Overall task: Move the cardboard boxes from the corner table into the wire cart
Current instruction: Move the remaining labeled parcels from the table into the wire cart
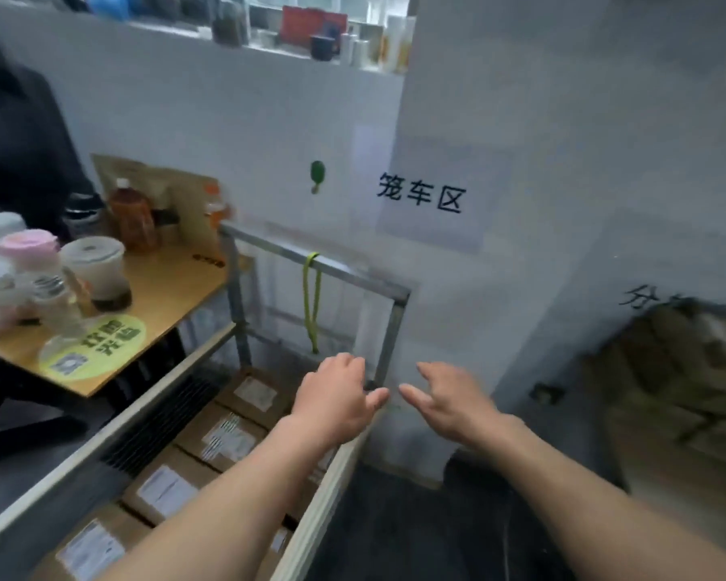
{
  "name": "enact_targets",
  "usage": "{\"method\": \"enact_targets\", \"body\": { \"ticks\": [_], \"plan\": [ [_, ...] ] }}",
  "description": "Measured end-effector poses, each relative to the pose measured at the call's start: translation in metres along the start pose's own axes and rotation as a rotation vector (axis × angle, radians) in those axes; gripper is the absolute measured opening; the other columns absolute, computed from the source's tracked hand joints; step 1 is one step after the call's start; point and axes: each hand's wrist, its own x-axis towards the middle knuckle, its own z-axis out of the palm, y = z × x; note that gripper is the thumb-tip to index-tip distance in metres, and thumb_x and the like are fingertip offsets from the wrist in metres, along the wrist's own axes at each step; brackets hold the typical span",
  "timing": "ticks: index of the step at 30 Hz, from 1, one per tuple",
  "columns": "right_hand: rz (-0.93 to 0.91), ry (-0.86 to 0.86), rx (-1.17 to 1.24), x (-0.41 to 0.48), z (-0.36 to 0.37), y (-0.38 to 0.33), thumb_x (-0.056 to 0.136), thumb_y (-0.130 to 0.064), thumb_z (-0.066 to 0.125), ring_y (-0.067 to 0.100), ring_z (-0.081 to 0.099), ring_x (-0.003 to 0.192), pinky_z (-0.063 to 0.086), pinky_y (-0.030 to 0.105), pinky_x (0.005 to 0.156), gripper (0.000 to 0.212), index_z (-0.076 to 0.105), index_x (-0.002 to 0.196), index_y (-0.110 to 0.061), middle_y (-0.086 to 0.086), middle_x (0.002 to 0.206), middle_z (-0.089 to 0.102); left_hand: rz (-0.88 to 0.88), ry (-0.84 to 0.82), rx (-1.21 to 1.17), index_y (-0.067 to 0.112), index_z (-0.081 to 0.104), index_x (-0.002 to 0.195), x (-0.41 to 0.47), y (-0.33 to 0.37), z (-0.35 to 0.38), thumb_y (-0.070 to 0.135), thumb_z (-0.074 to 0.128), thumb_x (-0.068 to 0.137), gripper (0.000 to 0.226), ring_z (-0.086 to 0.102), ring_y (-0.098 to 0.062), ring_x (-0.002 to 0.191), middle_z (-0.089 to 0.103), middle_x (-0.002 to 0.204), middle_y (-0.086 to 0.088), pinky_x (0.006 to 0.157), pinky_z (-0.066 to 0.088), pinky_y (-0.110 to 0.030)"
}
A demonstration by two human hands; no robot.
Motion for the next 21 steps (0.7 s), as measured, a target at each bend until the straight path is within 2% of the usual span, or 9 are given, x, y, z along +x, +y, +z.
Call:
{"method": "enact_targets", "body": {
  "ticks": [3, 7, 11, 14, 16, 21],
  "plan": [
    [0.122, 0.072, 0.007, -0.036, -0.031, 0.054, 0.099, -0.062, 0.045, 0.031, 0.056, 0.120, 0.044, 0.038, 0.093, 0.053, 0.059, 0.120, -0.016, 0.010, 0.129, 0.063, 0.112, 0.000, 0.008, 0.017, 0.049, 0.139, 0.009, 0.060, -0.007, 0.063, 0.047, 0.095, 0.064, 0.044, -0.026, 0.134, 0.047, 0.145, -0.004, 0.107, 0.040, -0.043],
    [0.266, 0.155, 0.062, -0.086, -0.069, 0.119, 0.098, -0.060, 0.048, 0.029, 0.058, 0.120, 0.046, 0.039, 0.099, 0.050, 0.062, 0.126, -0.021, 0.006, 0.130, 0.064, 0.255, -0.019, 0.027, 0.017, 0.049, 0.139, 0.018, 0.144, -0.009, 0.062, 0.049, 0.094, 0.063, 0.044, -0.027, 0.134, 0.048, 0.146, -0.004, 0.106, 0.042, -0.042],
    [0.397, 0.244, 0.064, -0.130, -0.097, 0.184, 0.096, -0.062, 0.049, 0.027, 0.060, 0.118, 0.045, 0.036, 0.089, 0.044, 0.063, 0.114, -0.025, 0.003, 0.123, 0.066, 0.403, -0.055, 0.035, 0.016, 0.046, 0.143, 0.028, 0.226, -0.002, 0.059, 0.049, 0.096, 0.064, 0.044, -0.028, 0.135, 0.045, 0.149, -0.006, 0.106, 0.041, -0.041],
    [0.506, 0.307, 0.071, -0.158, -0.114, 0.232, 0.094, -0.065, 0.051, 0.027, 0.059, 0.122, 0.046, 0.040, 0.096, 0.059, 0.062, 0.129, -0.018, 0.004, 0.131, 0.064, 0.510, -0.072, 0.088, 0.014, 0.045, 0.144, 0.037, 0.285, 0.007, 0.059, 0.047, 0.096, 0.065, 0.044, -0.029, 0.135, 0.046, 0.149, -0.009, 0.108, 0.041, -0.043],
    [0.564, 0.322, 0.072, -0.172, -0.124, 0.260, 0.095, -0.066, 0.050, 0.027, 0.059, 0.122, 0.048, 0.041, 0.097, 0.062, 0.060, 0.133, -0.018, 0.005, 0.133, 0.064, 0.563, -0.073, 0.124, 0.016, 0.047, 0.140, 0.043, 0.321, 0.013, 0.061, 0.046, 0.096, 0.063, 0.046, -0.030, 0.133, 0.049, 0.145, -0.008, 0.106, 0.043, -0.044],
    [0.637, 0.383, 0.148, -0.200, -0.144, 0.329, 0.093, -0.065, 0.053, 0.019, 0.065, 0.102, 0.052, 0.036, 0.081, 0.043, 0.065, 0.115, -0.030, -0.004, 0.110, 0.070, 0.661, -0.080, 0.147, 0.017, 0.045, 0.144, 0.059, 0.402, 0.035, 0.064, 0.047, 0.095, 0.068, 0.047, -0.027, 0.133, 0.051, 0.145, -0.006, 0.107, 0.042, -0.044]
  ]
}}
